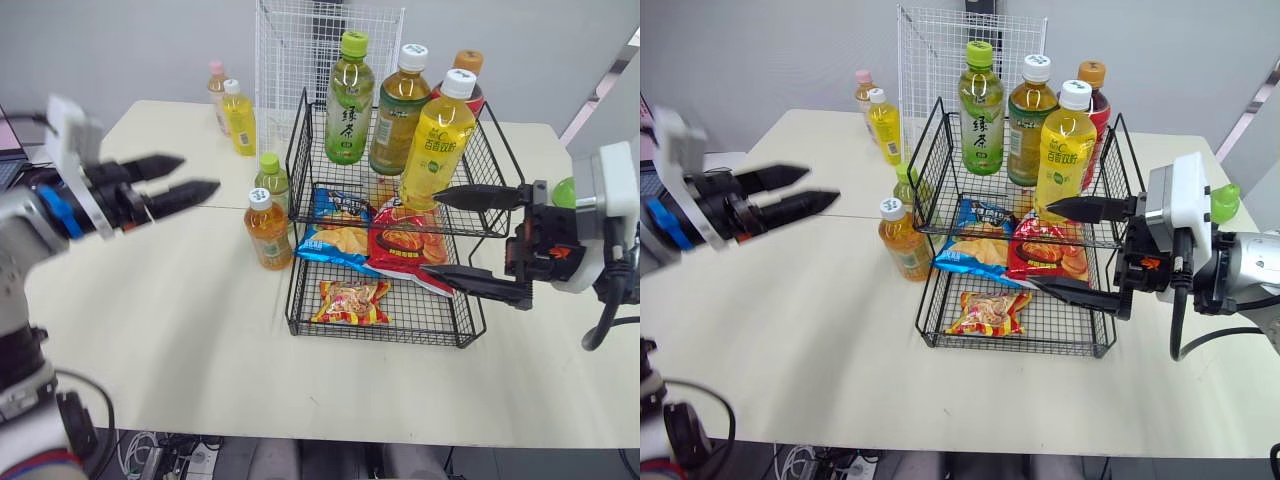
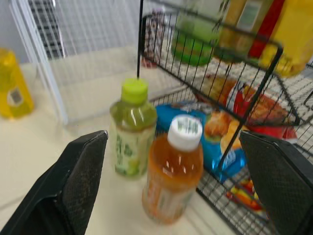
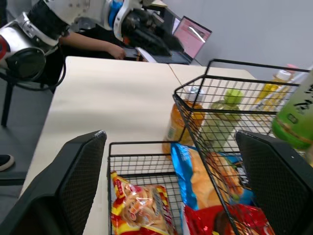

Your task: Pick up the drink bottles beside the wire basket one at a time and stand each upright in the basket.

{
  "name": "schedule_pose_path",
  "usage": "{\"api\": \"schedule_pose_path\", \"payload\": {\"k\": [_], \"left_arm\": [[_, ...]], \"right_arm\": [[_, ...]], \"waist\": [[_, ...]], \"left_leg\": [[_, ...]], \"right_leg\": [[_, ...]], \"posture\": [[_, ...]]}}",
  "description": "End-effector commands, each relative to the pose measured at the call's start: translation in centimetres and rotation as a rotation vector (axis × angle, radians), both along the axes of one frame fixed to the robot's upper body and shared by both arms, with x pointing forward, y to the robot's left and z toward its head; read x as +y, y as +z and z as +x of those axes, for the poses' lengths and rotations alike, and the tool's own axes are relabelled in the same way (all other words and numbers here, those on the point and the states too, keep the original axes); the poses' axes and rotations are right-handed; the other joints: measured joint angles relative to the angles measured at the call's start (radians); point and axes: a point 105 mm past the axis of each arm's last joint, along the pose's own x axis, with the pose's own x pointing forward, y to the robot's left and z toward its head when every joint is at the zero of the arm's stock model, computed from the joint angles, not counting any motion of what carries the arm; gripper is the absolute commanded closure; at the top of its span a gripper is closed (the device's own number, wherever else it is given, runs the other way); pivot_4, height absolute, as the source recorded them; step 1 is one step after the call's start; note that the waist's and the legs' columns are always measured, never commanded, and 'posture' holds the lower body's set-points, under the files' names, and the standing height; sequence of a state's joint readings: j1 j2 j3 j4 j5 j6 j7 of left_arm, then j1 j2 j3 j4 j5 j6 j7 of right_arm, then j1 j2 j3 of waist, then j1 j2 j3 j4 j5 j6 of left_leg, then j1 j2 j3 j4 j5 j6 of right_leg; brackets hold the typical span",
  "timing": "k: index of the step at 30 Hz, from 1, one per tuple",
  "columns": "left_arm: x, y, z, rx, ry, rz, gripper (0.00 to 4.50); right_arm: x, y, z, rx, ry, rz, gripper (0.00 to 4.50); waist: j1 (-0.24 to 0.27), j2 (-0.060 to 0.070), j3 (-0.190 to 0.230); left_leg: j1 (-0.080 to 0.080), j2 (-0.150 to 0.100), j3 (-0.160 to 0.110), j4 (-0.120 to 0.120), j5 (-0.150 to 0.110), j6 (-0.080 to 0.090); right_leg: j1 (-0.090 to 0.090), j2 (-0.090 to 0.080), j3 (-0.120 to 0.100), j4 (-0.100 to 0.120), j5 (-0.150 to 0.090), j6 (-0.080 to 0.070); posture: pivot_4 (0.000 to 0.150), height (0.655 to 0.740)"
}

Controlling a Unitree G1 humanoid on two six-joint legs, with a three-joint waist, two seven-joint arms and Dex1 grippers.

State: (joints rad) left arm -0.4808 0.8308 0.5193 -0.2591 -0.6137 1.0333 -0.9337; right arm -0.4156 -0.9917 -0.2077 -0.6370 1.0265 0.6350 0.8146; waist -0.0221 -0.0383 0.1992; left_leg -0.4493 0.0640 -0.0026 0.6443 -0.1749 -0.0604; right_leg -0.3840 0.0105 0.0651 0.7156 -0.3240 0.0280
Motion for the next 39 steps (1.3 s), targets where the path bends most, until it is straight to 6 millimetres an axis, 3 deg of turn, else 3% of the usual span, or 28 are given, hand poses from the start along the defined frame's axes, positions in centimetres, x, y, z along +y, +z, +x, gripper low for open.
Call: {"api": "schedule_pose_path", "payload": {"k": [1, 11, 18, 29, 32, 39], "left_arm": [[-0.4, 0.5, -1.6, -0.094, 0.045, -0.015, 0.04], [-3.5, -1.8, -1.1, -0.138, 0.143, -0.083, 0.04], [-5.1, -2.5, 1.7, -0.178, 0.239, -0.086, 0.04], [-7.4, -3.8, 4.6, -0.172, 0.326, -0.115, 0.04], [-7.7, -4.0, 4.9, -0.178, 0.324, -0.104, 0.64], [-7.8, -4.0, 5.0, -0.195, 0.319, -0.093, 2.85]], "right_arm": [[0.9, 0.5, -0.9, -0.082, 0.020, -0.001, 0.00], [2.2, -0.4, -1.9, -0.056, 0.031, 0.007, 0.00], [2.9, -2.0, -2.8, -0.048, 0.004, -0.010, 0.00], [2.9, -1.9, -2.6, -0.060, -0.017, -0.001, 0.00], [2.9, -1.9, -2.6, -0.059, -0.020, 0.002, 0.00], [2.9, -1.9, -2.6, -0.061, -0.025, 0.010, 0.00]], "waist": [[0.000, 0.000, 0.000], [-0.001, -0.001, -0.001], [0.000, -0.001, -0.001], [-0.004, -0.001, -0.001], [-0.004, -0.001, -0.001], [-0.003, -0.001, -0.001]], "left_leg": [[0.000, 0.000, 0.000, 0.000, 0.000, 0.000], [0.001, -0.001, 0.000, 0.000, 0.000, 0.000], [0.001, -0.002, 0.000, 0.000, 0.000, 0.000], [0.001, -0.002, 0.001, 0.000, 0.000, 0.000], [0.001, -0.002, 0.001, 0.000, 0.000, 0.000], [0.001, -0.002, 0.001, 0.000, 0.000, 0.000]], "right_leg": [[0.000, -0.001, 0.000, 0.000, 0.000, 0.000], [0.001, 0.000, 0.001, 0.000, 0.000, 0.000], [0.001, 0.001, 0.001, -0.001, 0.000, 0.000], [0.002, 0.002, 0.002, -0.001, 0.001, 0.001], [0.002, 0.002, 0.002, -0.001, 0.001, 0.001], [0.002, 0.002, 0.002, -0.001, 0.001, 0.001]], "posture": [[0.150, 0.7360], [0.150, 0.7360], [0.150, 0.7360], [0.150, 0.7360], [0.150, 0.7360], [0.150, 0.7360]]}}
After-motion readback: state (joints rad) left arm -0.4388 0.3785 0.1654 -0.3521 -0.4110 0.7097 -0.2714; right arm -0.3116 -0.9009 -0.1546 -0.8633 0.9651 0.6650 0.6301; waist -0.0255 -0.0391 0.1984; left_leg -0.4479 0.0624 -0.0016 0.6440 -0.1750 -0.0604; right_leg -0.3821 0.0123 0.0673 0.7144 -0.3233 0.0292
